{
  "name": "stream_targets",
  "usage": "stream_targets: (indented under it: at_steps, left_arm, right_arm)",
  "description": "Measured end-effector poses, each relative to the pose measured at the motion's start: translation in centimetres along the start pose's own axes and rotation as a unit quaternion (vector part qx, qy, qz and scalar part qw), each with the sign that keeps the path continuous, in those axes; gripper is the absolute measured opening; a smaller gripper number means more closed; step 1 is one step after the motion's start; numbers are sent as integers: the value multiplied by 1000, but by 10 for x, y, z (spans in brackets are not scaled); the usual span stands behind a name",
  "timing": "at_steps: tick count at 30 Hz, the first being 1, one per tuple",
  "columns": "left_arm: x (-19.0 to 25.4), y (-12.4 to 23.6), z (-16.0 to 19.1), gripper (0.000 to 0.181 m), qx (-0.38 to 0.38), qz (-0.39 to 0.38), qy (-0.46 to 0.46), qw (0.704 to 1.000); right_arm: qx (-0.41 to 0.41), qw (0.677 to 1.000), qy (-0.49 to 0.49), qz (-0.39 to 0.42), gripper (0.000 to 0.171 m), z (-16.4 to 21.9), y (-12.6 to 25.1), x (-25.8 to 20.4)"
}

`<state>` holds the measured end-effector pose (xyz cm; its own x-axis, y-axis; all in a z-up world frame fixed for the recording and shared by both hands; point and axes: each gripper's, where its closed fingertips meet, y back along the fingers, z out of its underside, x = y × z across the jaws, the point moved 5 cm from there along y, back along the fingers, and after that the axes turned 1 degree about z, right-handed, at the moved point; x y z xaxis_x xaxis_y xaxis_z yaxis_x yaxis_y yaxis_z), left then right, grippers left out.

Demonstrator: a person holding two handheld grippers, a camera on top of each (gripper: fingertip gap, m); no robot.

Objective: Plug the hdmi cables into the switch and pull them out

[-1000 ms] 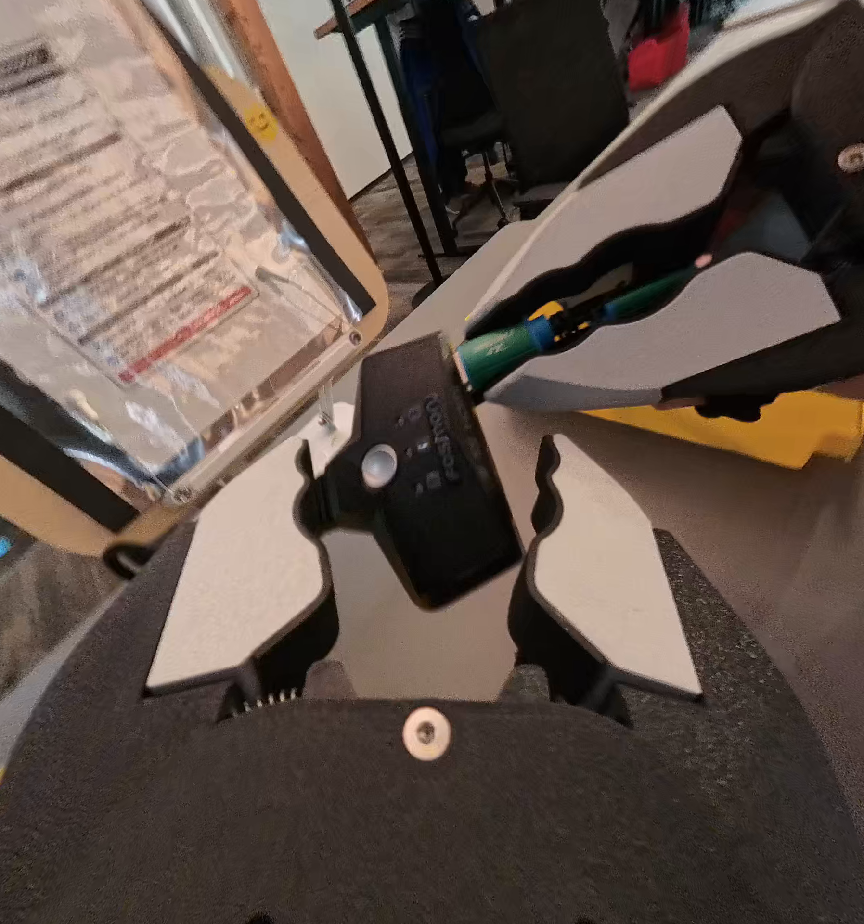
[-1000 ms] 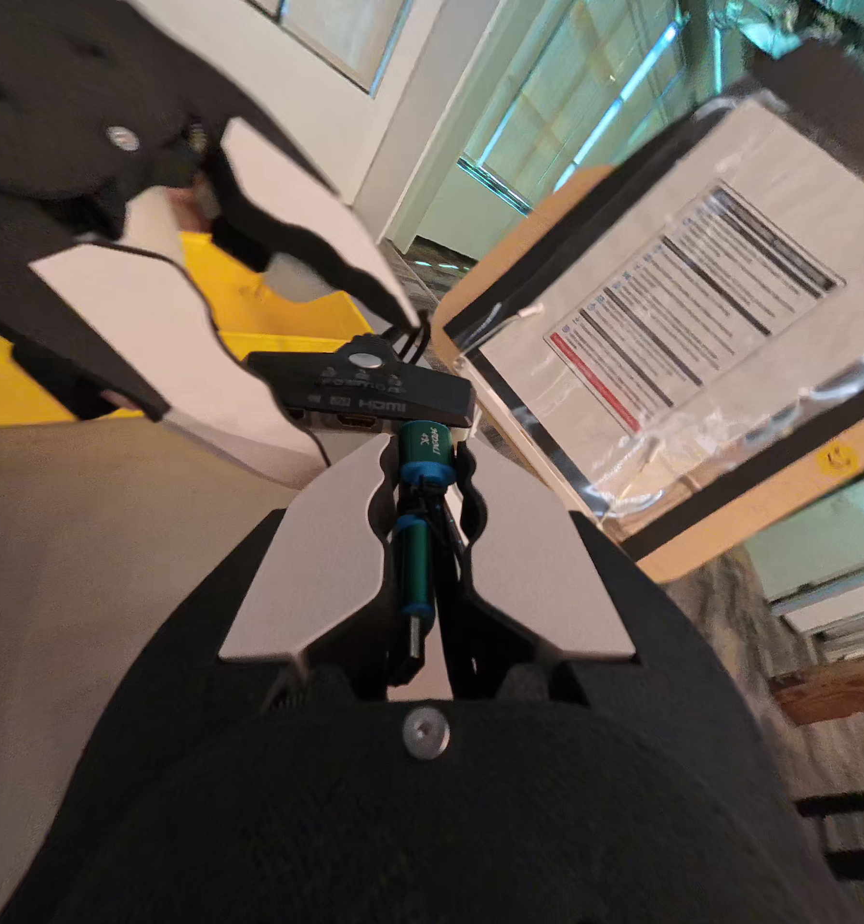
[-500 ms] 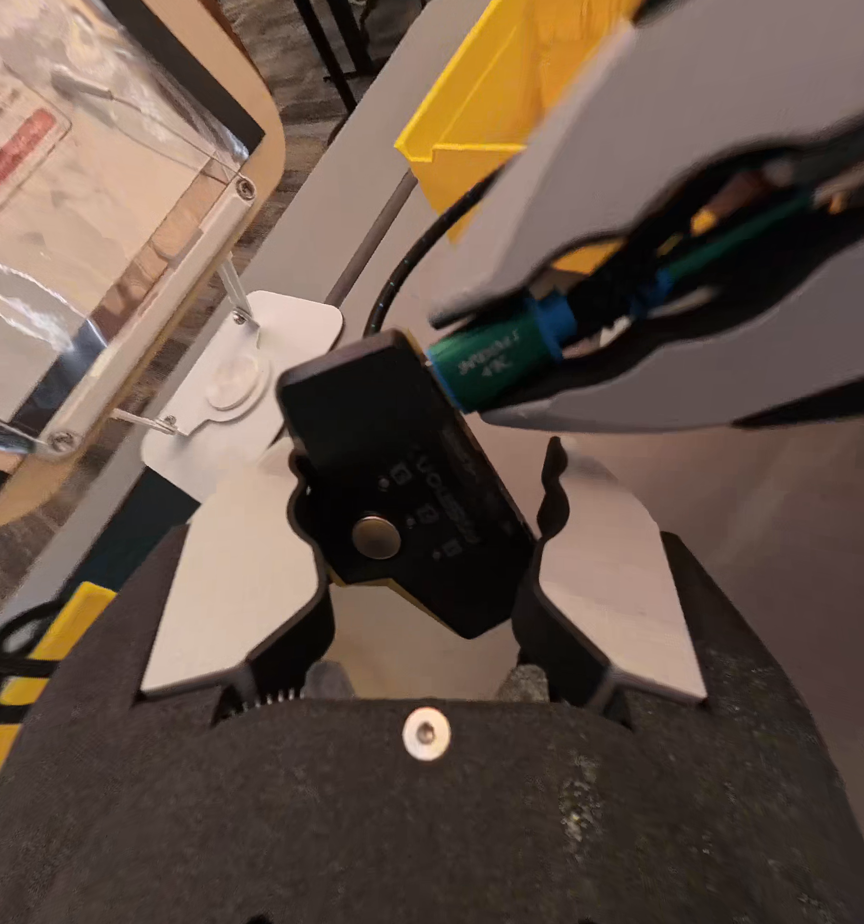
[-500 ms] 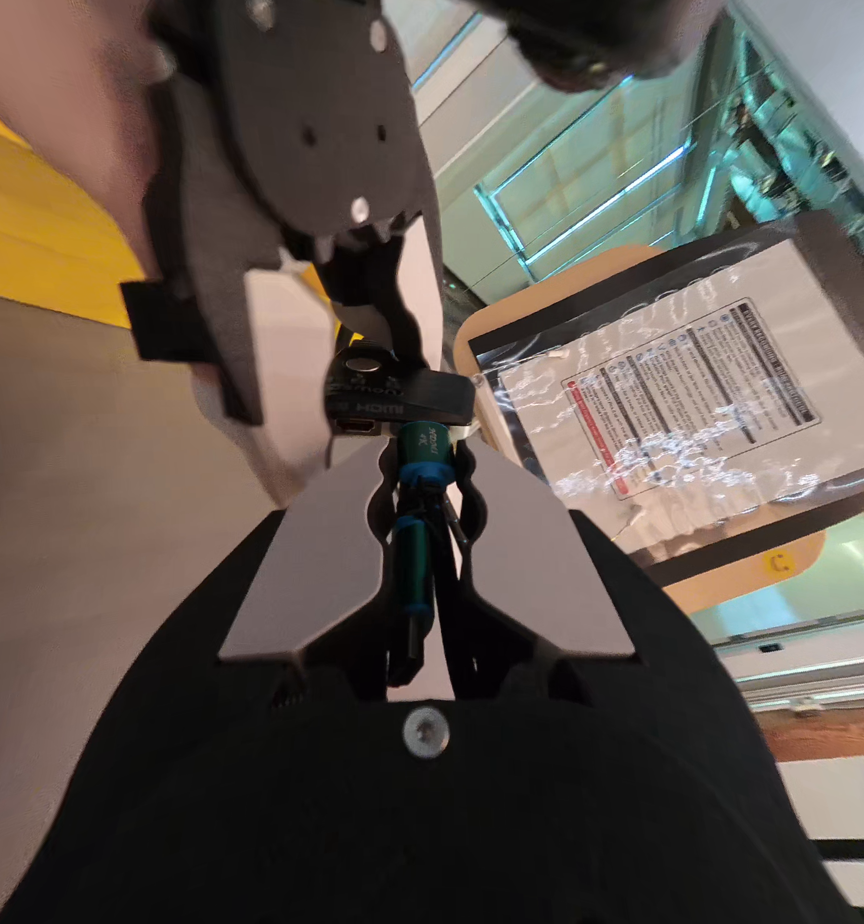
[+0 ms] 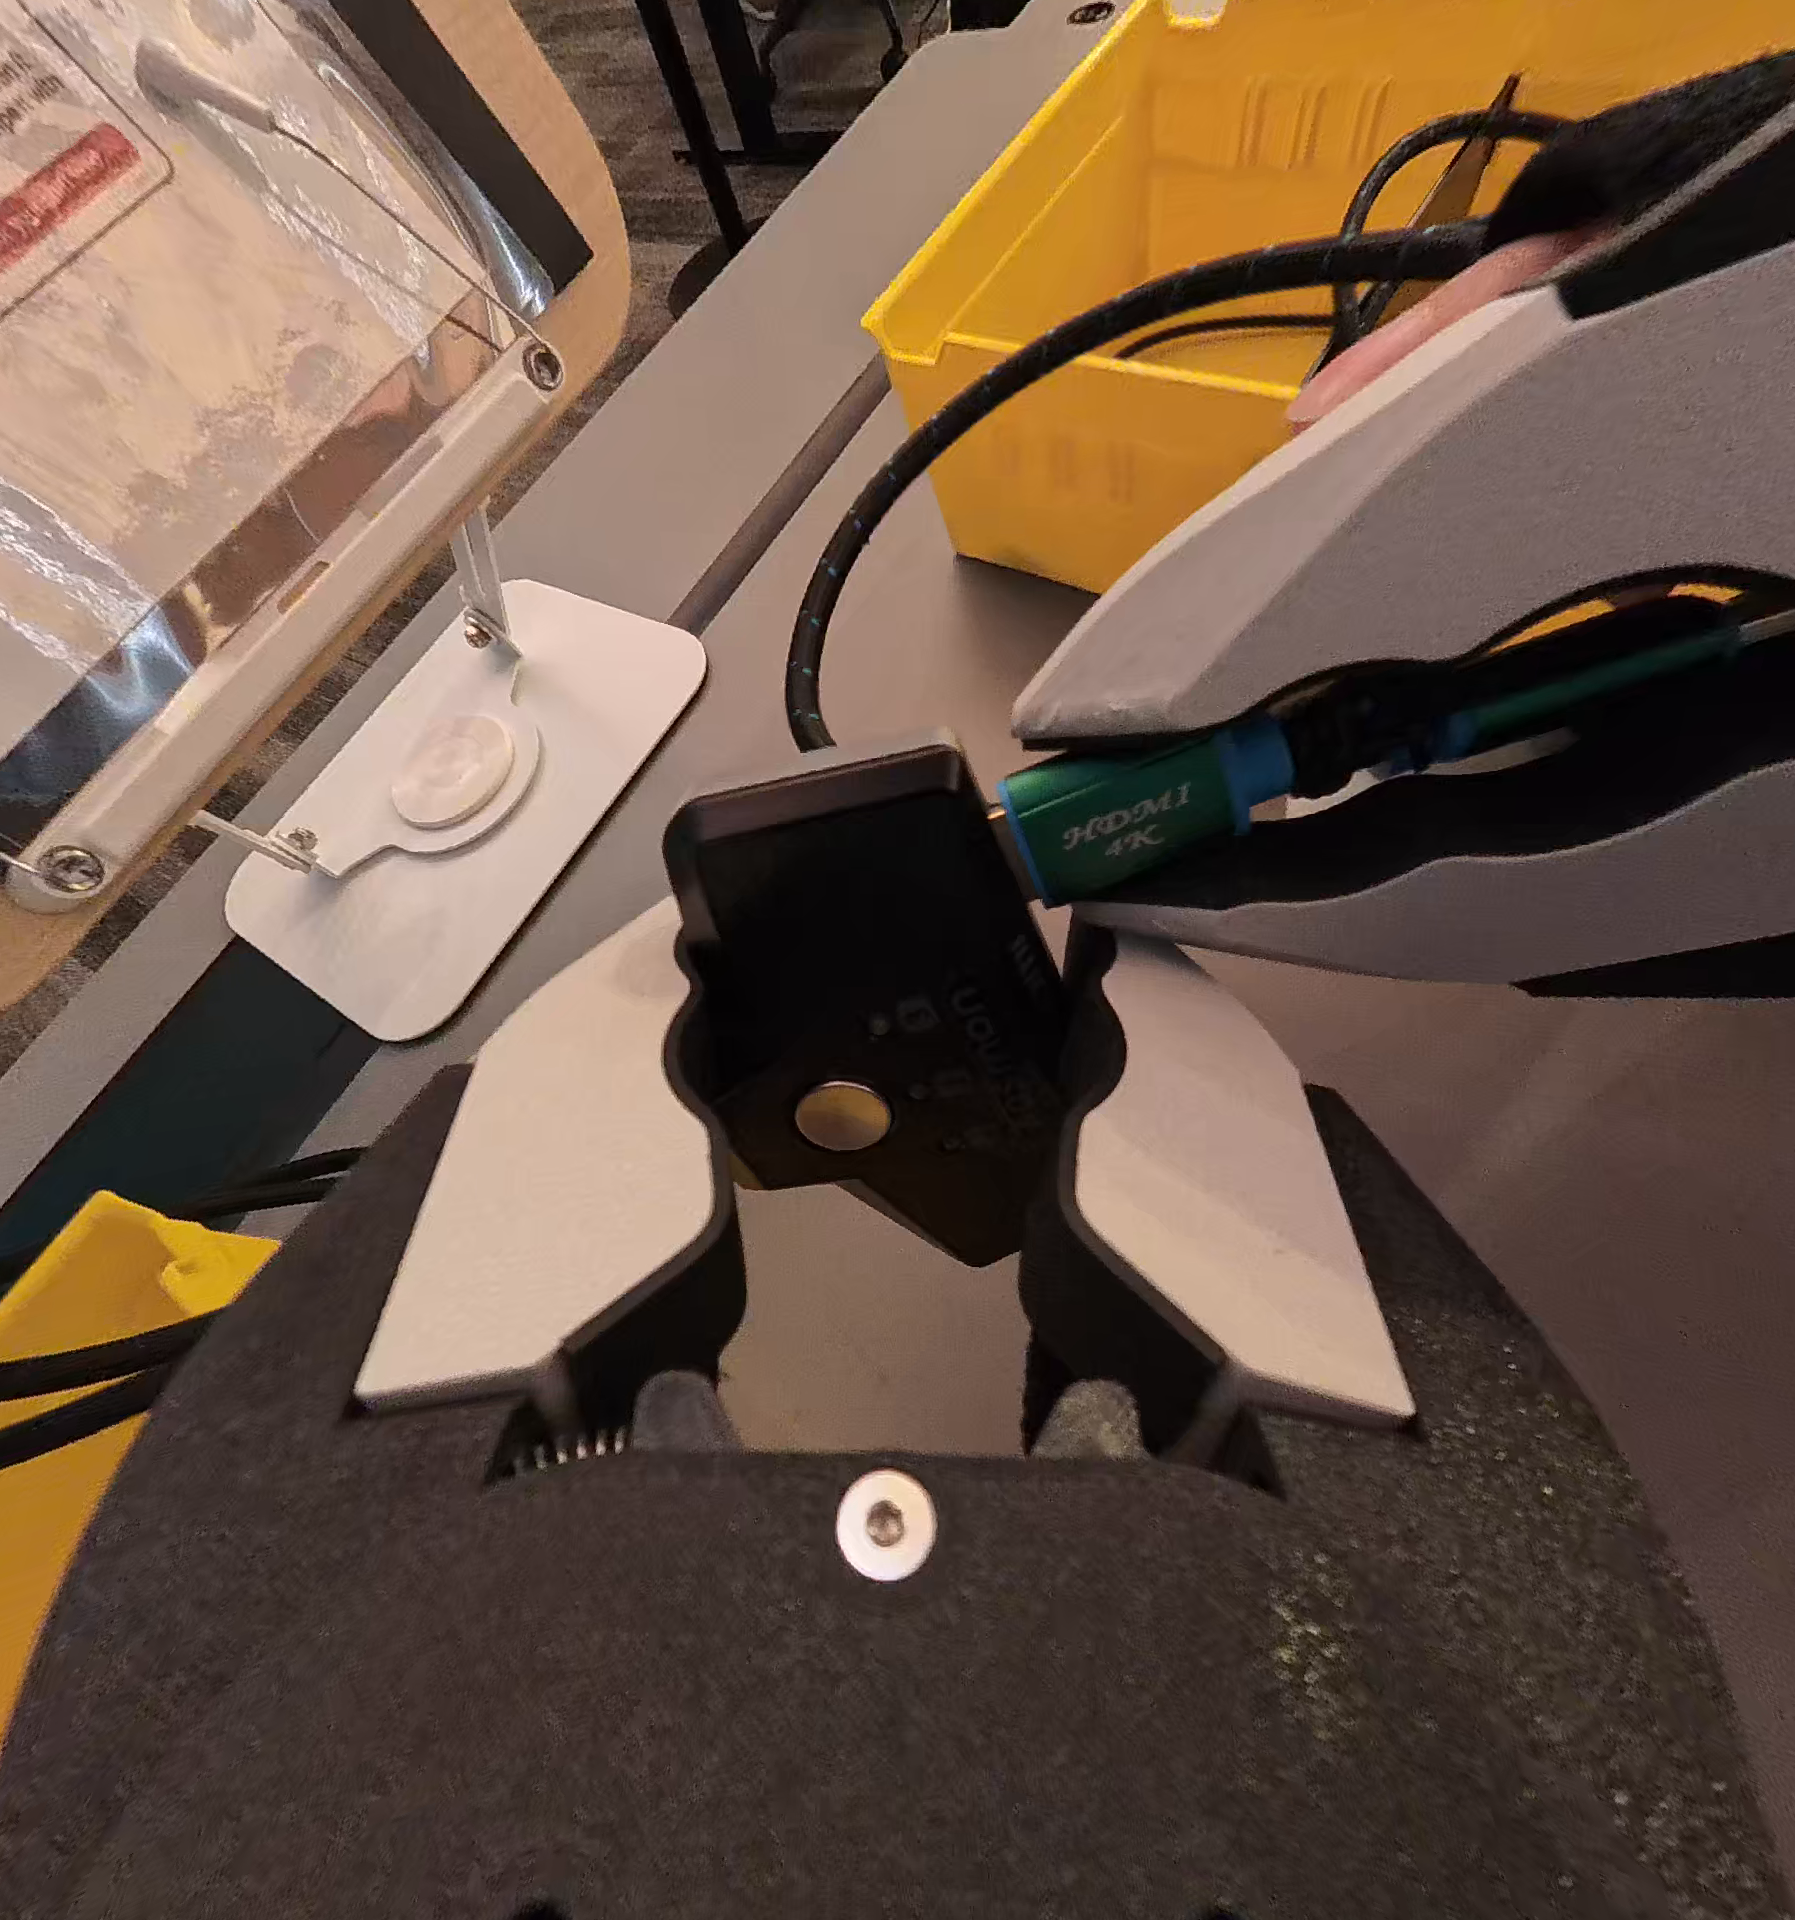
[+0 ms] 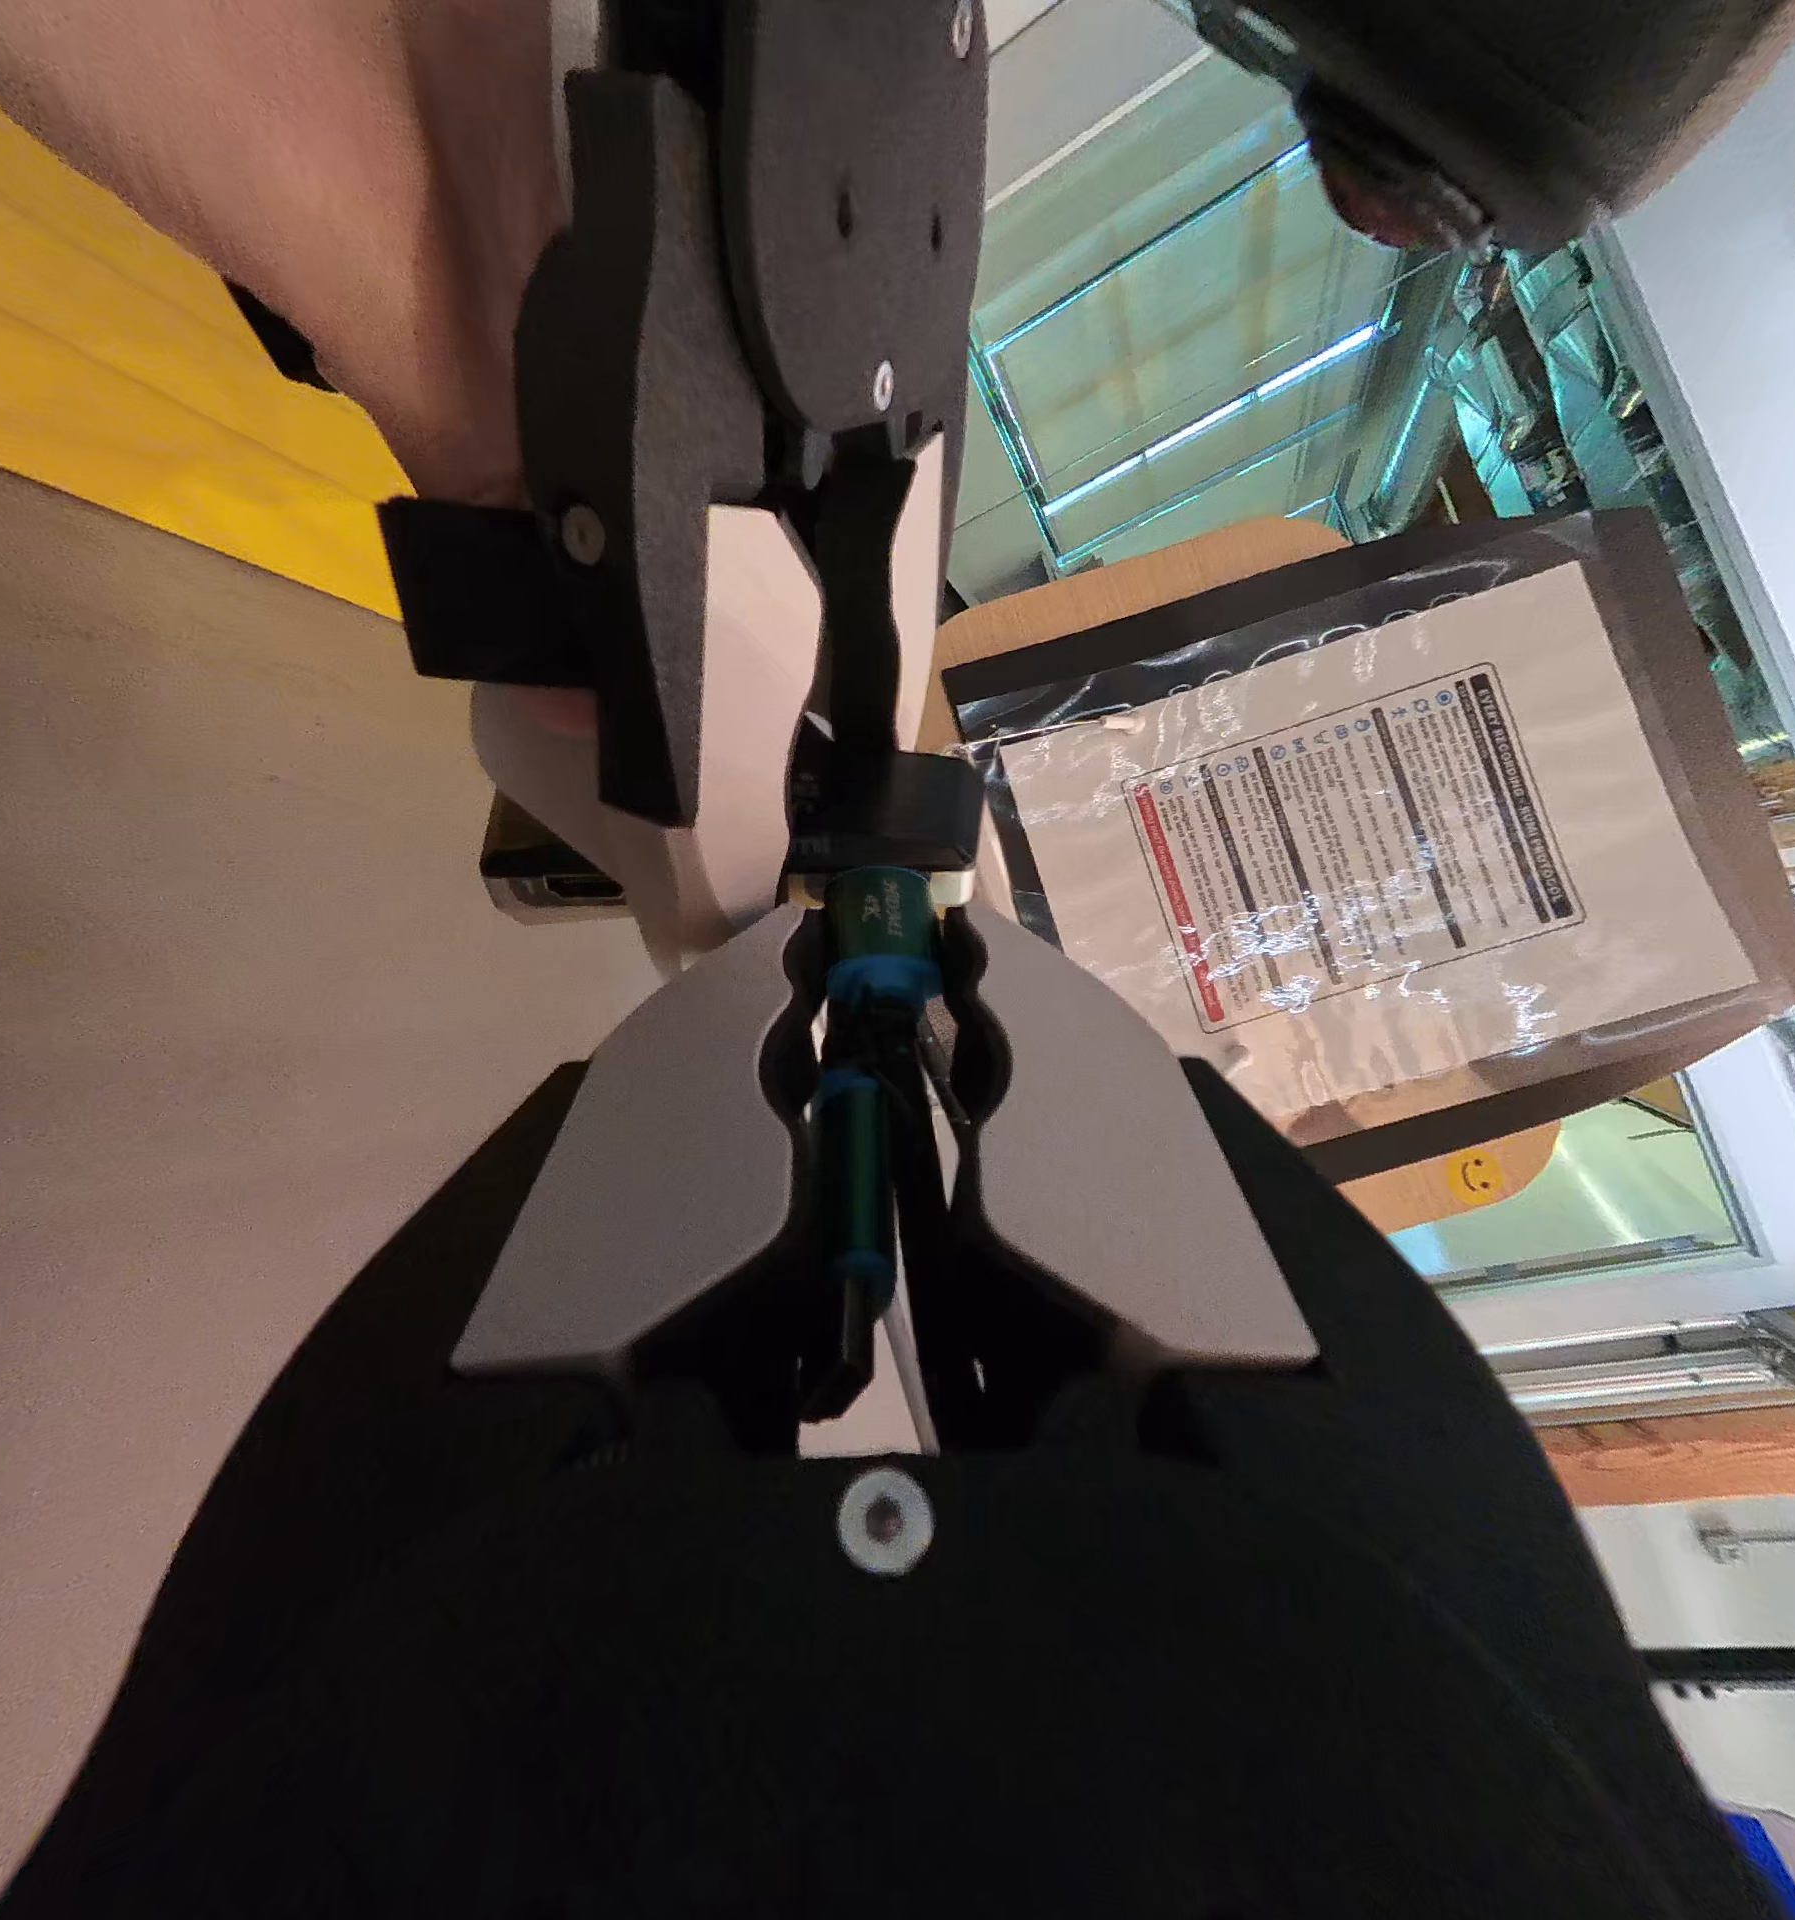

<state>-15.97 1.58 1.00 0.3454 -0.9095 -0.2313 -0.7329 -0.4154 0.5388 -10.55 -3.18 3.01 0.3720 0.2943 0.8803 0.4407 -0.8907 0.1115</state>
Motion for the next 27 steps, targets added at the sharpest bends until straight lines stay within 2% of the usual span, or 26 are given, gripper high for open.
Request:
stream_targets:
  at_steps: [7,11,16,18,19,20,23,25,27]
  left_arm:
    - [6,9,-10,65,13,15,-7,1000]
    - [3,9,-9,65,5,-13,-5,1000]
    - [4,15,-15,65,12,-21,-8,1000]
    - [1,16,-12,65,-5,-33,-12,999]
    - [-11,19,-8,64,-15,-71,-13,997]
    - [-21,26,-7,64,-10,-87,-8,996]
    - [-14,51,-29,64,59,-30,14,998]
    - [-6,59,-37,64,72,-18,12,997]
    - [1,59,-39,64,74,3,17,997]
  right_arm:
    - [16,1000,7,-8,23,-7,12,8]
    - [-3,999,35,35,23,-7,9,4]
    - [-6,999,23,49,23,-11,13,8]
    - [2,999,46,20,23,-13,15,7]
    - [29,998,59,-14,23,-15,22,8]
    - [38,999,36,-12,23,-15,29,18]
    - [21,999,-26,-13,23,-6,46,56]
    - [26,992,-120,-12,23,7,61,92]
    - [48,971,-233,-17,23,27,84,130]
